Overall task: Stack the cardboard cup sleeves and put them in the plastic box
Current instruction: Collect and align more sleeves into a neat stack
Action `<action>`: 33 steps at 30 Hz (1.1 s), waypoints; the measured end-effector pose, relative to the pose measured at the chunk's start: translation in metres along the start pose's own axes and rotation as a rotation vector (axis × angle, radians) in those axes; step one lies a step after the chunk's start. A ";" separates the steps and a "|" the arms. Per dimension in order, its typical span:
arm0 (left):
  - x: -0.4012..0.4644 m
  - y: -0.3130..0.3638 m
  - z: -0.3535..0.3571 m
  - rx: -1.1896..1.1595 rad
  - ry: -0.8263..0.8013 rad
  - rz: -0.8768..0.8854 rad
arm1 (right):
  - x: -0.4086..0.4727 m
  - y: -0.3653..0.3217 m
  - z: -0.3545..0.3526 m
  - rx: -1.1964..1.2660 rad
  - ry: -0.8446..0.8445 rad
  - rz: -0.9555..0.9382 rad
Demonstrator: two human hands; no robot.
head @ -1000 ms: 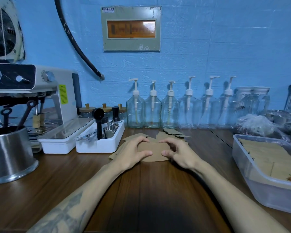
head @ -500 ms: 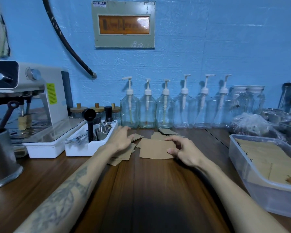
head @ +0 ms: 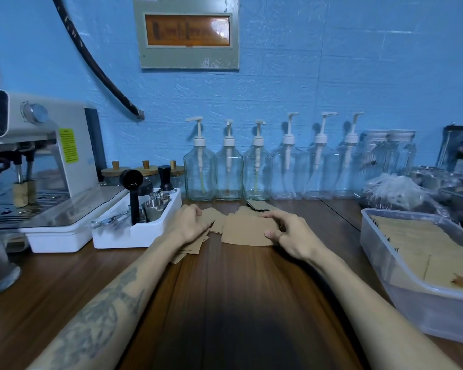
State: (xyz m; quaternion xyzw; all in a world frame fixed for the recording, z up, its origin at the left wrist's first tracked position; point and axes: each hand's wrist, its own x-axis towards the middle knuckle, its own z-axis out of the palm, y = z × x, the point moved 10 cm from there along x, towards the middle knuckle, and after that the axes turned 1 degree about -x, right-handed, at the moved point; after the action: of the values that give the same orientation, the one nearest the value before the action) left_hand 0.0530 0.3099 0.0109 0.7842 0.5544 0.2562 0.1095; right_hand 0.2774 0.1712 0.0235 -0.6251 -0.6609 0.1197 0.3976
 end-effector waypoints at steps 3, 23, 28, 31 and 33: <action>-0.006 0.005 -0.011 0.044 0.095 0.053 | -0.001 -0.001 0.000 -0.003 -0.006 -0.002; -0.099 0.012 -0.110 -1.028 0.533 0.102 | -0.003 -0.003 0.005 0.049 0.002 -0.013; -0.098 0.055 -0.073 -0.777 0.219 0.296 | -0.001 -0.003 0.014 0.109 -0.054 -0.039; -0.093 0.063 -0.040 -0.469 0.079 0.366 | -0.001 -0.004 0.017 0.114 -0.090 -0.044; -0.090 0.063 -0.034 -0.358 0.067 0.395 | -0.002 -0.007 0.018 0.110 -0.104 -0.049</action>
State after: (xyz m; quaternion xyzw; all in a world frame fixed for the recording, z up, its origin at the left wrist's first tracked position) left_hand 0.0634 0.1998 0.0430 0.8364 0.3398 0.3925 0.1760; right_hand 0.2603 0.1740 0.0154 -0.5790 -0.6882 0.1782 0.3992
